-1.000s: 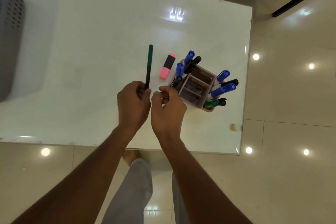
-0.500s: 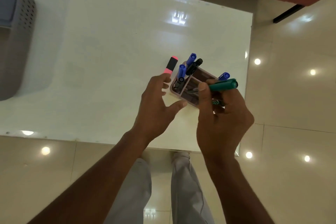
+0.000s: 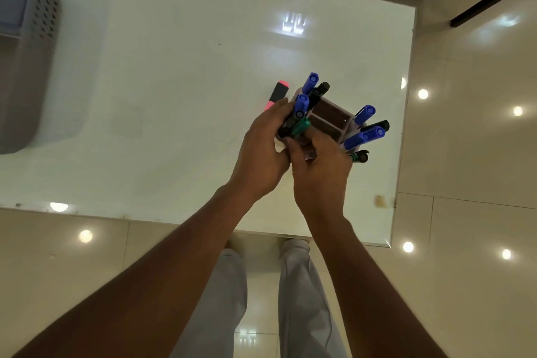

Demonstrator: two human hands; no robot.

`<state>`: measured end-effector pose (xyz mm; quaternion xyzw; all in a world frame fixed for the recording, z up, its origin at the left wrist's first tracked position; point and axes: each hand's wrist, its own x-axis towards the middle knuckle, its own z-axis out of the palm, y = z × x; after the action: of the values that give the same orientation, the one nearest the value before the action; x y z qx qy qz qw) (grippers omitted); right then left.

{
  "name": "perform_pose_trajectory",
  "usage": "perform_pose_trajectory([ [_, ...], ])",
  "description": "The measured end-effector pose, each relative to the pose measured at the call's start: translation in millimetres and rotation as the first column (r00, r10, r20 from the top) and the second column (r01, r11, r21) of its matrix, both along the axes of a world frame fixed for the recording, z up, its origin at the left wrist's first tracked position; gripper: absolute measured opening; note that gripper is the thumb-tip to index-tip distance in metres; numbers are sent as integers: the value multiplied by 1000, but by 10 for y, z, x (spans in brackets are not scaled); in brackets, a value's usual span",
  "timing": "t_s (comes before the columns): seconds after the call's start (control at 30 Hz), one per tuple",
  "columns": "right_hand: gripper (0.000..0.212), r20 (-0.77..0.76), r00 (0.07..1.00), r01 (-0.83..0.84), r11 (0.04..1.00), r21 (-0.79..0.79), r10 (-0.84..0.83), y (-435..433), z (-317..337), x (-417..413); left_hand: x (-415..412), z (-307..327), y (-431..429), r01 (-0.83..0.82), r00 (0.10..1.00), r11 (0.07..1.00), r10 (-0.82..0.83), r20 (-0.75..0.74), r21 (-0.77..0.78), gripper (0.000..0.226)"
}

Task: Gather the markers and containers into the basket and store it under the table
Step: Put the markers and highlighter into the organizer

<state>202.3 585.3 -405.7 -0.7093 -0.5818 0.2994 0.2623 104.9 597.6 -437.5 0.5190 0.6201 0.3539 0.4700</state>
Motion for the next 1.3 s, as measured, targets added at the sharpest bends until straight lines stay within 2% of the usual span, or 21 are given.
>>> perform_pose_trajectory([
  [0.07, 29, -34, 999, 25, 1000, -4, -25, -6, 49, 9, -12, -46, -33, 10, 999, 1000, -10, -37, 22, 63],
  [0.2, 35, -47, 997, 64, 987, 144, -58, -55, 141, 3, -10, -92, -55, -12, 997, 999, 16, -77, 47, 62],
  [0.33, 22, 26, 999, 15, 979, 204, -21, -46, 60, -8, 12, -53, -52, -33, 998, 999, 35, -47, 43, 57],
  [0.47, 7, 128, 992, -5, 989, 148, -14, -84, -56, -40, 12, -24, -33, -50, 999, 999, 50, 5, 21, 53],
  [0.53, 8, 51, 997, 58, 992, 116, -64, -78, -32, -55, 1, -21, -41, -48, 999, 999, 47, 12, 21, 52],
  [0.6, 18, -41, 995, 98, 982, 161, -92, -18, 44, -73, -1, -19, -53, -39, 999, 998, 38, 28, 40, 50],
  [0.7, 25, -39, 998, 48, 965, 258, -39, 76, 145, -134, 11, -16, -71, -40, 998, 999, 40, 51, 14, 43],
  [0.77, 20, -1, 1000, 18, 957, 289, -19, 104, 143, -150, 17, -31, -76, -50, 999, 999, 50, 5, 18, 42],
  [0.93, 13, -21, 998, 63, 955, 291, -59, 17, 32, -63, 19, -117, -98, -29, 996, 997, 34, -79, 69, 52],
  [1.1, 11, -25, 999, 42, 969, 243, -37, -17, -33, -78, 20, -72, -94, -53, 997, 995, 57, -45, 82, 50],
  [1.3, 25, -79, 995, 81, 984, 160, -69, -41, 7, -88, -34, -108, -84, 22, 1000, 998, -22, 7, -59, 67],
])
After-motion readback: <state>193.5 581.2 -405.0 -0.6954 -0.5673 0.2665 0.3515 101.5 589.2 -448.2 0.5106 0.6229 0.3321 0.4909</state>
